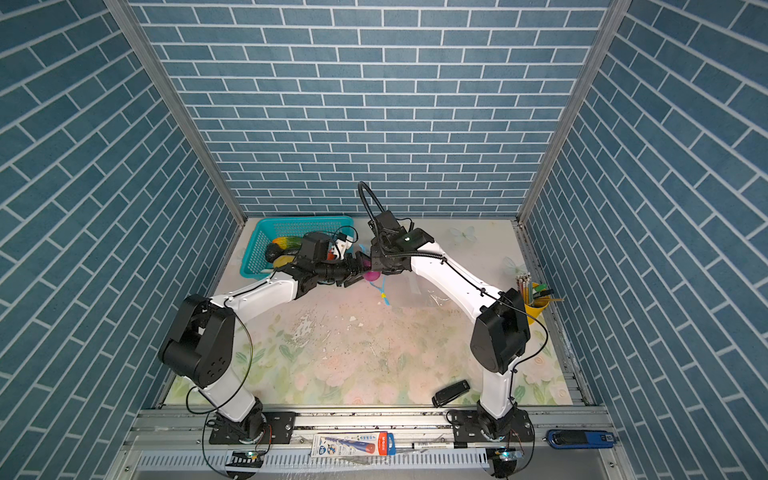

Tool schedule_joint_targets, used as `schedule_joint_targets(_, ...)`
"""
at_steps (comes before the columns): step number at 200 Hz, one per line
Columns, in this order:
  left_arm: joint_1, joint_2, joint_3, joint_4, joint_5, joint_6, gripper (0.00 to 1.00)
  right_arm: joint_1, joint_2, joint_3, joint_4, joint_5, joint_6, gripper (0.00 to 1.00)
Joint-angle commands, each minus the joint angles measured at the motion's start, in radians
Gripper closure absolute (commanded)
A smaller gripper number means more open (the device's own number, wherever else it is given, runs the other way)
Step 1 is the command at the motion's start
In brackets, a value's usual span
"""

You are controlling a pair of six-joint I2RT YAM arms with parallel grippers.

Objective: Place the food in the zip-top bag and seal the zipper
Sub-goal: 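Lower the onion into the bag mouth held open by the right gripper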

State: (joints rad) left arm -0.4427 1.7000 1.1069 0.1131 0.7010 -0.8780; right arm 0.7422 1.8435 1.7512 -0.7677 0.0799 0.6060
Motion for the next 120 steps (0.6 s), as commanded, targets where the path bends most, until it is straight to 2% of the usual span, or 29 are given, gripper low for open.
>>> schedule_joint_targets(1, -0.003, -0.032, 0.021, 0.047, 0.012, 0.019, 0.43, -0.014, -0.045, -0.034, 0.031, -0.021, 0.044, 1.00)
schedule_joint_targets(120, -0.003, -0.063, -0.052, 0.305, 0.082, -0.111, 0.43, -0.038, -0.063, -0.075, 0.068, -0.074, 0.067, 1.00)
